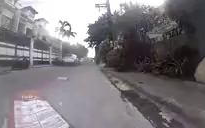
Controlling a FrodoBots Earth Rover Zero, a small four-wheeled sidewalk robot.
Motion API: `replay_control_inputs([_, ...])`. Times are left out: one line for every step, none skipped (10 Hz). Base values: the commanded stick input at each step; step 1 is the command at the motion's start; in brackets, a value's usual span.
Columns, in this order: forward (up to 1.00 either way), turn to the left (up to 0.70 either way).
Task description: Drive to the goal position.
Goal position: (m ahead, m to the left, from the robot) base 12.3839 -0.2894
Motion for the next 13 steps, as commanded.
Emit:
replay_control_inputs([1.0,0.0])
replay_control_inputs([1.0,0.0])
replay_control_inputs([1.0,0.0])
replay_control_inputs([1.0,0.0])
replay_control_inputs([1.0,0.16])
replay_control_inputs([1.0,0.26])
replay_control_inputs([1.0,0.34])
replay_control_inputs([1.0,0.4])
replay_control_inputs([1.0,0.4])
replay_control_inputs([1.0,0.04])
replay_control_inputs([1.0,0.0])
replay_control_inputs([1.0,0.0])
replay_control_inputs([1.0,0.0])
